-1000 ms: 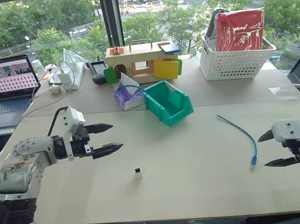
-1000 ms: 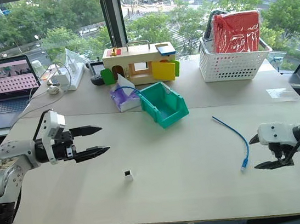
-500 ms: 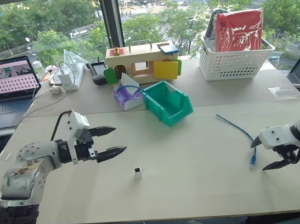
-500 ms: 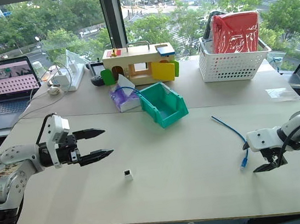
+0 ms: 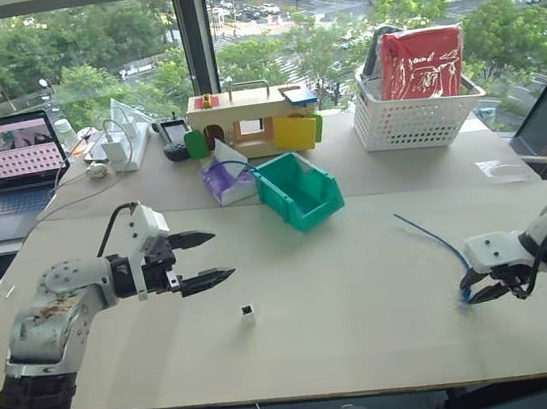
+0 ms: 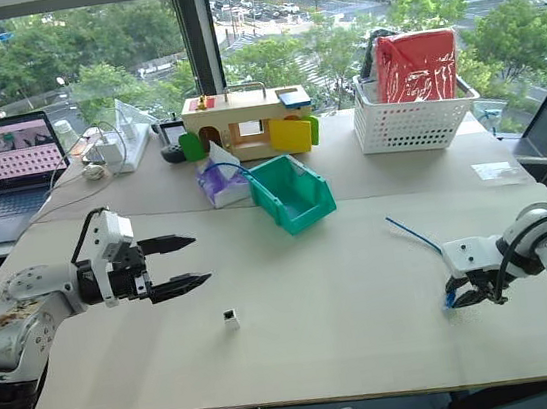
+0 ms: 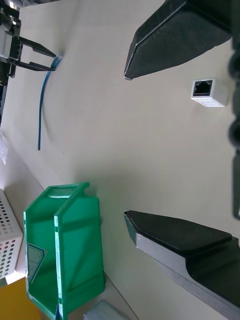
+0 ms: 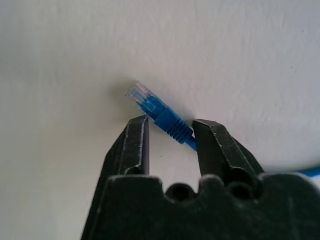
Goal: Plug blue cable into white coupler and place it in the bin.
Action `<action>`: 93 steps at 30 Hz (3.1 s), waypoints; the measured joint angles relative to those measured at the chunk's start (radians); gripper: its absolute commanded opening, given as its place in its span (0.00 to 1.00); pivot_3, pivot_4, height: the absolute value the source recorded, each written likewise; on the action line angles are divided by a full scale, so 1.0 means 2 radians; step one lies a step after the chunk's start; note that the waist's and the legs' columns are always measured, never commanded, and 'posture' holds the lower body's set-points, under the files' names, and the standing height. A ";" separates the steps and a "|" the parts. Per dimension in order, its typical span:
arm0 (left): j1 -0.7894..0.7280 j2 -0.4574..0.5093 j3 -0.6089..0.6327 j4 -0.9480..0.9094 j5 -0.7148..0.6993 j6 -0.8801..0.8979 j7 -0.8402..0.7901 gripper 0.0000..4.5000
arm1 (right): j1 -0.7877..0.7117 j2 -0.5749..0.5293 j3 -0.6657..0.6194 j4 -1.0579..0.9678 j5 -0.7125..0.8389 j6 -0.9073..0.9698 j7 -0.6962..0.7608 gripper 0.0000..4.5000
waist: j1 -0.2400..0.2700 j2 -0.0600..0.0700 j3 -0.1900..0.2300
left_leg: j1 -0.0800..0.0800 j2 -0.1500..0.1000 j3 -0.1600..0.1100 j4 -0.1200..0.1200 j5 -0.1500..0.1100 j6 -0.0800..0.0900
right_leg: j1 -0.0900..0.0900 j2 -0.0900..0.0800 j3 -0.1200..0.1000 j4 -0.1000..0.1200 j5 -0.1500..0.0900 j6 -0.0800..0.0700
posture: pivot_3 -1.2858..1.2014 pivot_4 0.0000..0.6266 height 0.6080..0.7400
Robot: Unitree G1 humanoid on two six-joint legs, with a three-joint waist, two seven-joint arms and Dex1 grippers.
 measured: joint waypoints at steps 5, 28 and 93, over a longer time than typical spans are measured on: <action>-0.005 -0.005 -0.002 0.003 0.002 -0.003 0.001 1.00 | 0.014 0.024 -0.013 -0.064 0.038 0.107 0.001 0.00 | -0.004 0.000 0.000 | 0.000 0.000 0.000 0.000 0.000 0.000 | -0.001 0.000 0.000 0.001 0.000 0.000 | 0.52 0.24 1.00; -0.071 -0.041 -0.077 0.034 0.040 -0.041 -0.029 1.00 | 0.037 0.204 0.037 -0.408 0.065 0.491 -0.190 0.00 | 0.020 0.001 0.001 | -0.011 -0.001 -0.001 0.001 0.000 0.000 | -0.010 0.001 -0.001 0.002 0.000 0.001 | 0.52 0.24 1.00; -0.313 -0.315 -0.173 0.690 0.308 -0.467 -0.107 0.01 | 0.337 0.094 -0.278 -0.789 0.326 0.733 -0.403 0.70 | 0.020 0.001 0.001 | -0.013 -0.003 -0.006 0.001 0.000 0.000 | -0.009 0.000 -0.002 0.001 0.000 0.002 | 0.52 0.24 1.00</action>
